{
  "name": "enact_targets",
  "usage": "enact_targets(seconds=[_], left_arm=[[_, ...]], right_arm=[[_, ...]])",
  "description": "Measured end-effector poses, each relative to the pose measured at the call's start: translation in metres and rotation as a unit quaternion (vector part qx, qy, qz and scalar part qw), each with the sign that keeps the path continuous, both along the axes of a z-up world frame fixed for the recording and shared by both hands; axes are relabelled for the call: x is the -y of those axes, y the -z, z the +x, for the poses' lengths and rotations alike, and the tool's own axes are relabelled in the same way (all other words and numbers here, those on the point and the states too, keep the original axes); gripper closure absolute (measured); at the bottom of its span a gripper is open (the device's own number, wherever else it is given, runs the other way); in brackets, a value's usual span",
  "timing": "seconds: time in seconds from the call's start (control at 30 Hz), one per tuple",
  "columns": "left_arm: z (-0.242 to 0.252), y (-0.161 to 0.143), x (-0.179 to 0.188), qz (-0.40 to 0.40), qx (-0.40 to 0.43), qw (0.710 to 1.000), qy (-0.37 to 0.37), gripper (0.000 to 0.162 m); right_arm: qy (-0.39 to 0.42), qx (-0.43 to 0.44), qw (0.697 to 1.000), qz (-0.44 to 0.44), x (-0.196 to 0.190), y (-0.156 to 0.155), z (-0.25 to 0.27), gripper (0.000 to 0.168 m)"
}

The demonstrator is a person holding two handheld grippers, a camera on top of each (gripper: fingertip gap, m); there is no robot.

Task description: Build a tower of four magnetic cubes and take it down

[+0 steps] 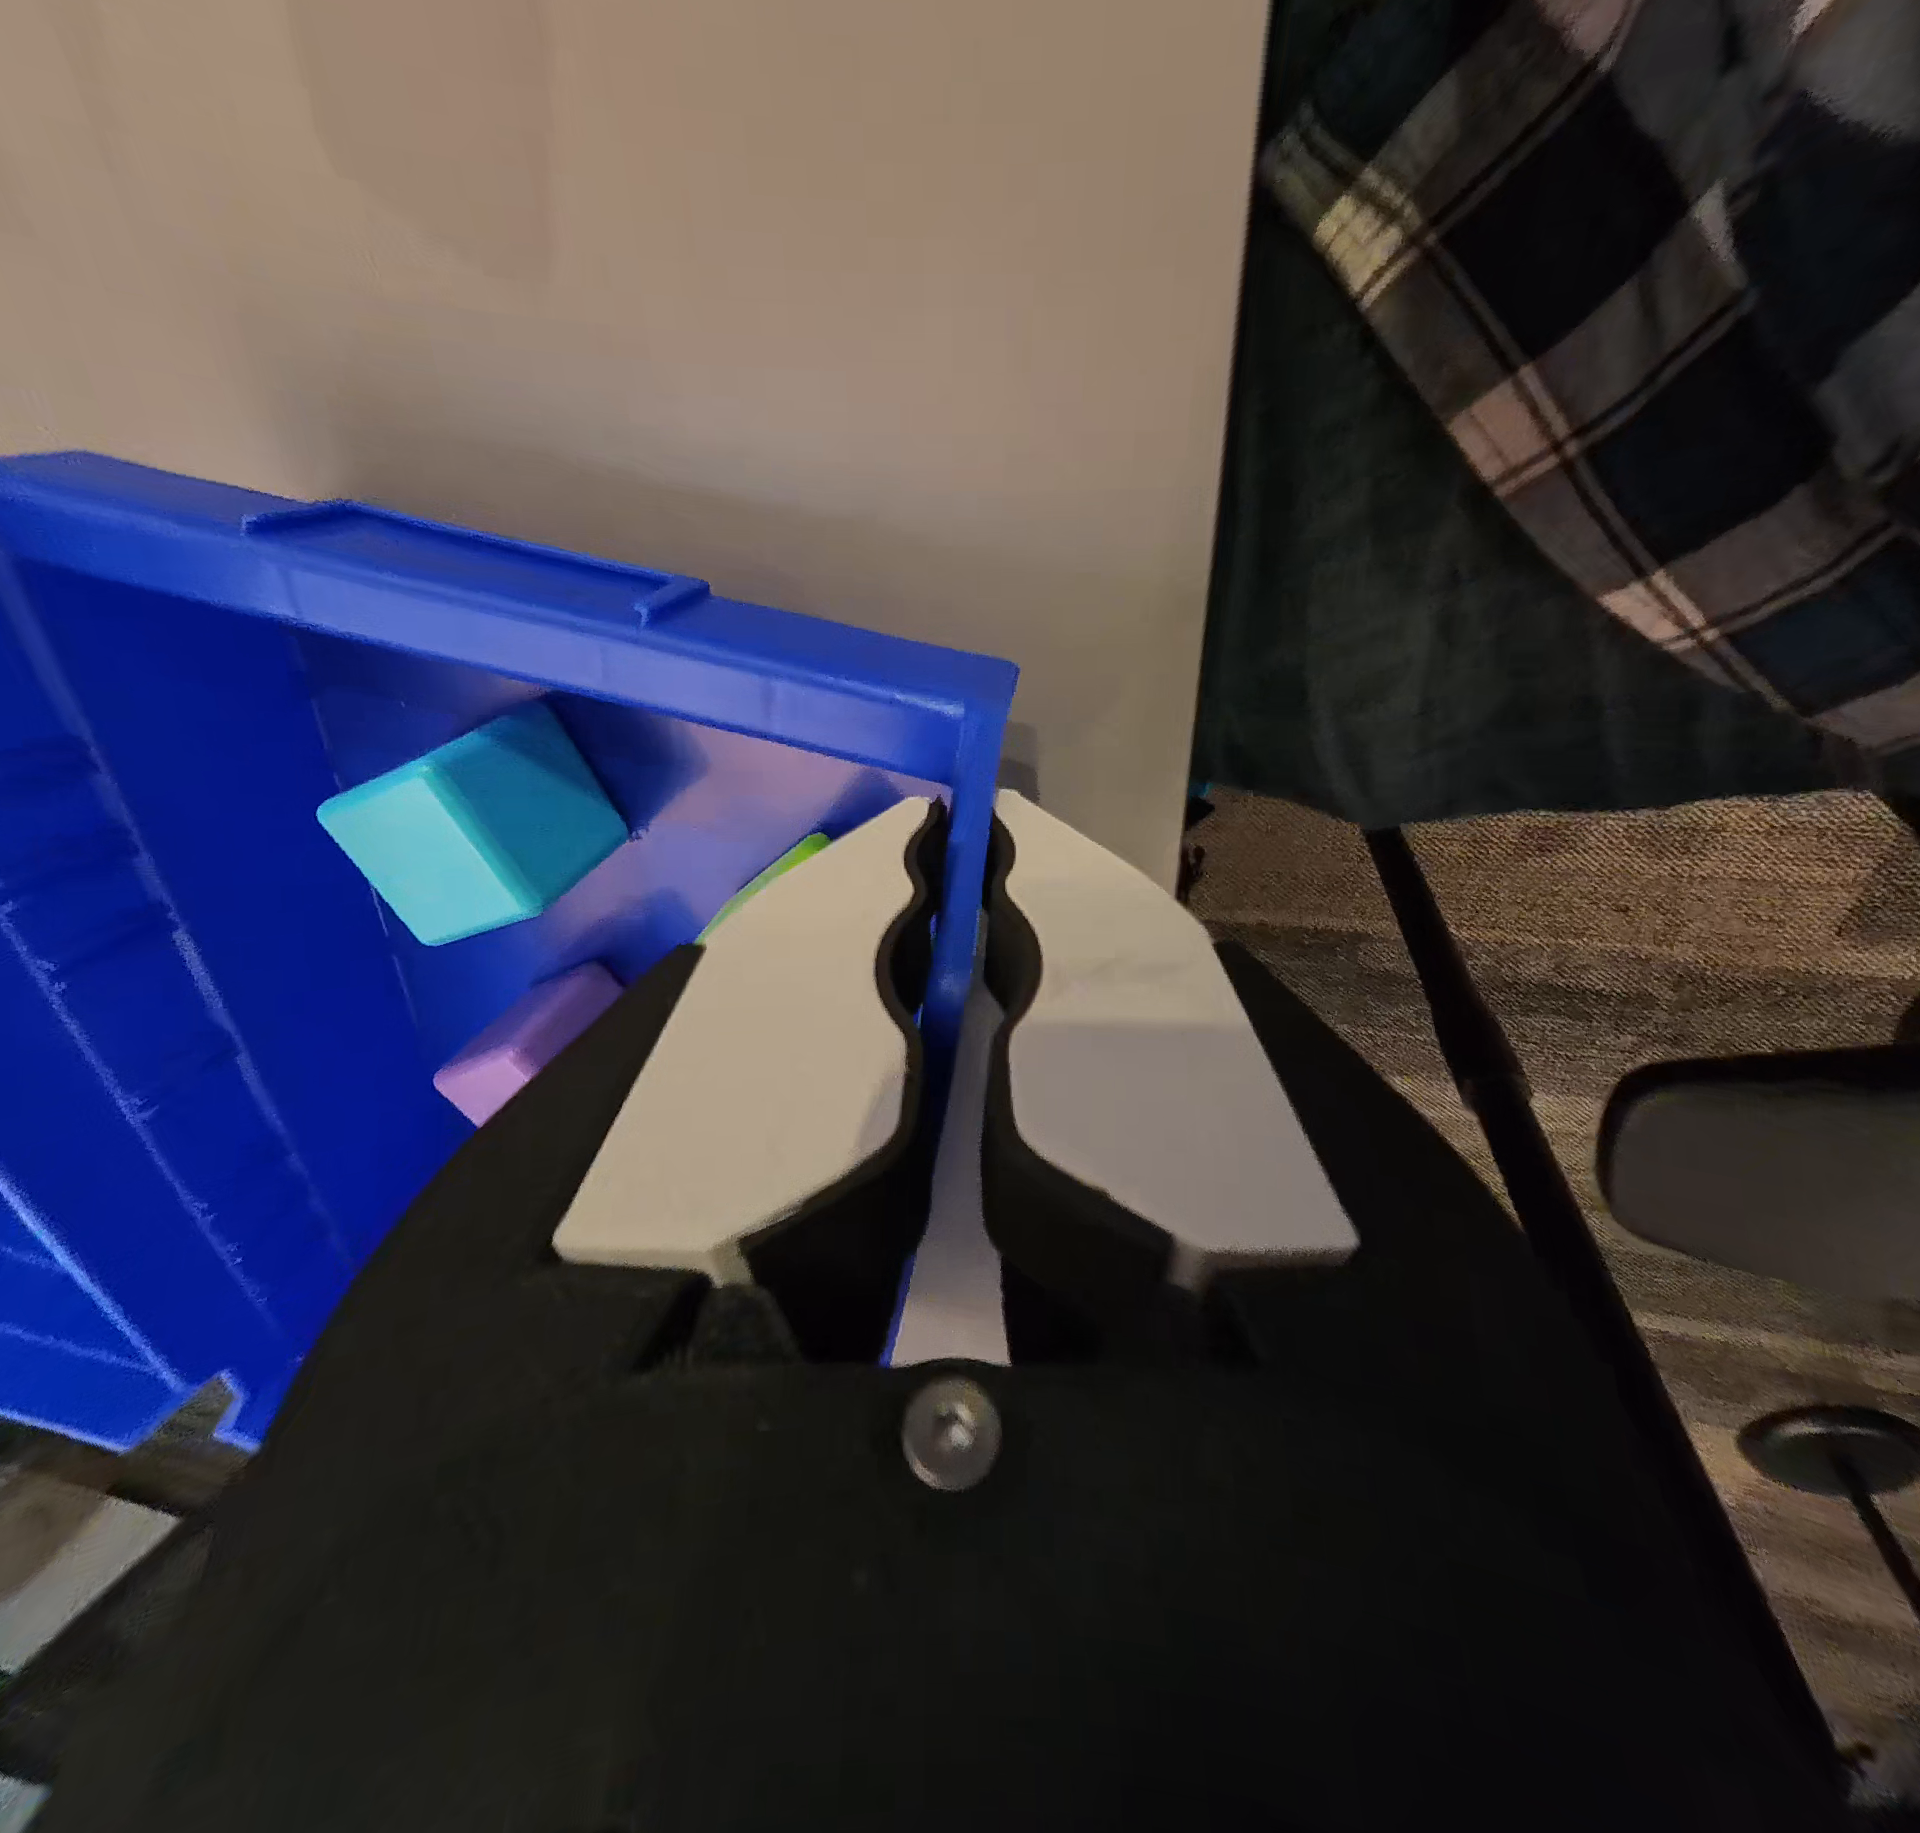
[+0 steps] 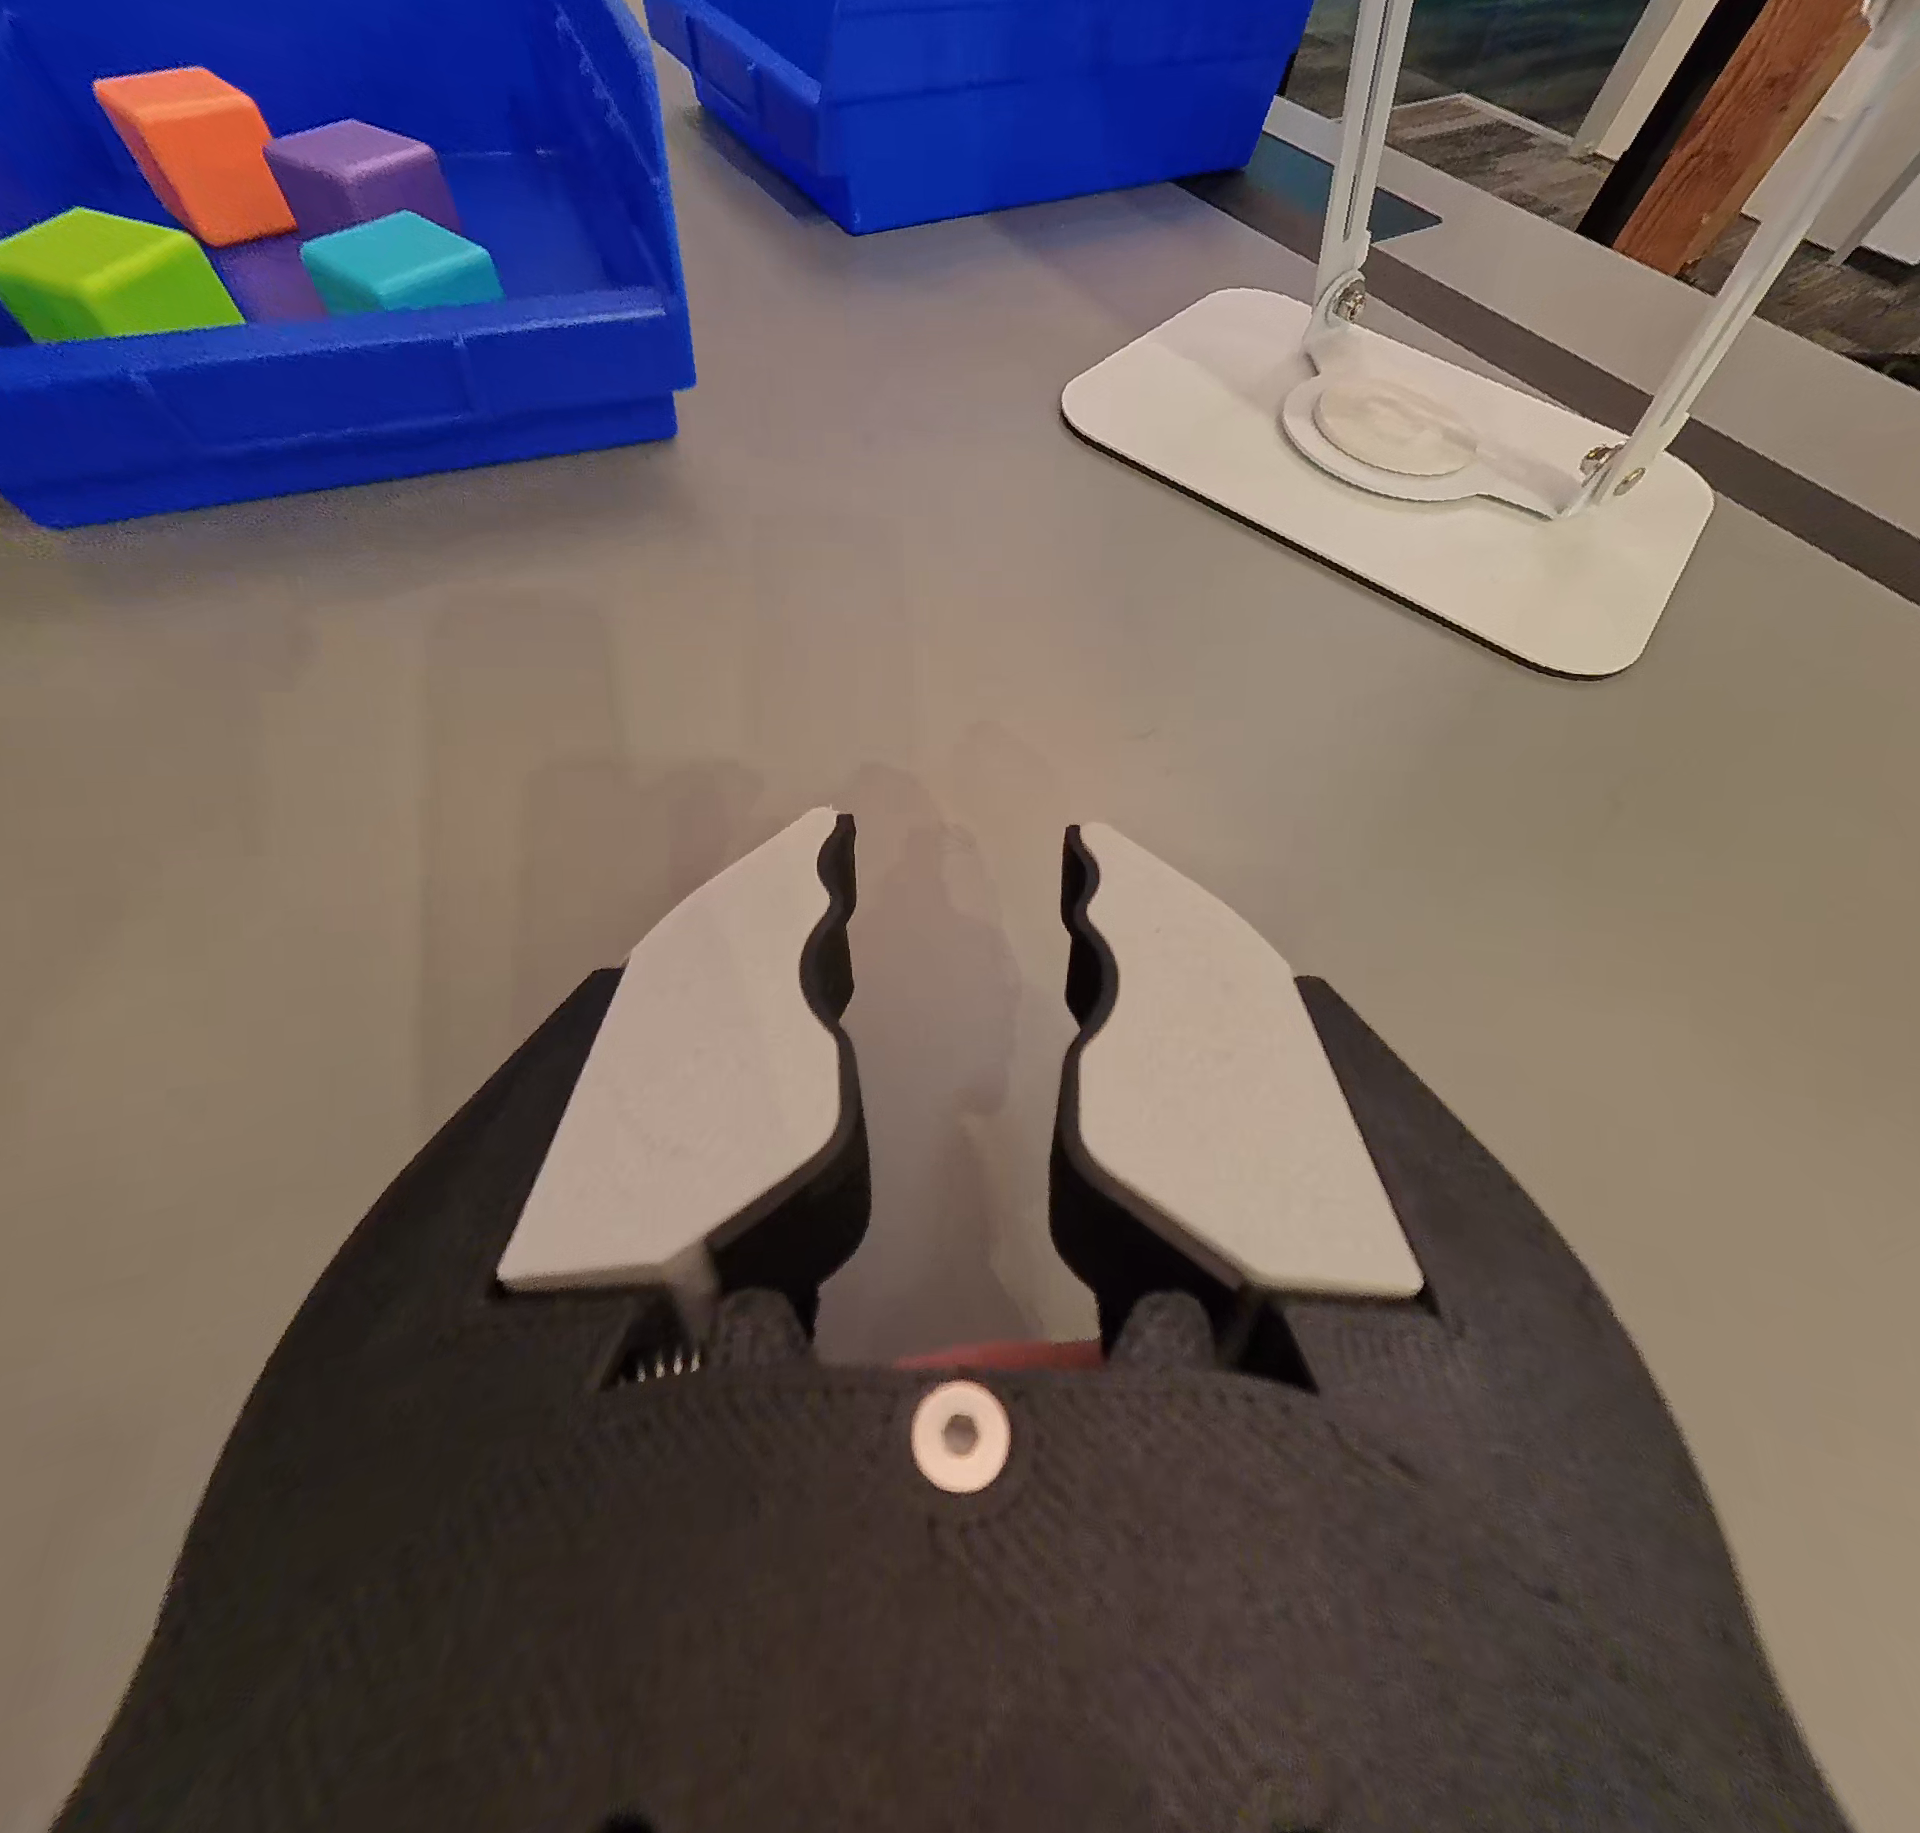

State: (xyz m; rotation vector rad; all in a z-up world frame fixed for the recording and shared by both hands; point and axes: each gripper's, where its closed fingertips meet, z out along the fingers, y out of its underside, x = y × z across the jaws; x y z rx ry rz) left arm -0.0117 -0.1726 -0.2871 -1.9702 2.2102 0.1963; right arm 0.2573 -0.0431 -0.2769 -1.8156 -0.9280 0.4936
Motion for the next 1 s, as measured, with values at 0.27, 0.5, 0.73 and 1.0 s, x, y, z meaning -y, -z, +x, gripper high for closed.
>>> enact_targets(seconds=[0.27,0.5,0.73,1.0], left_arm=[[-0.063,0.001,-0.032,0.009,-0.014,0.996,-0.093,0.157],[-0.1,0.001,-0.046,0.003,-0.027,0.99,-0.139,0.157],[-0.11,0.001,-0.053,0.016,-0.02,0.988,-0.155,0.156],[-0.11,-0.016,-0.064,0.092,0.01,0.982,-0.165,0.133]], right_arm=[[-0.002,0.003,1.0,-0.002,0.0,0.001,0.0,0.13],[0.004,0.019,1.0,-0.006,-0.002,0.006,-0.001,0.13],[0.014,0.034,0.999,-0.002,-0.005,0.008,-0.011,0.13],[0.016,0.006,1.0,0.02,-0.031,-0.025,-0.091,0.122]])
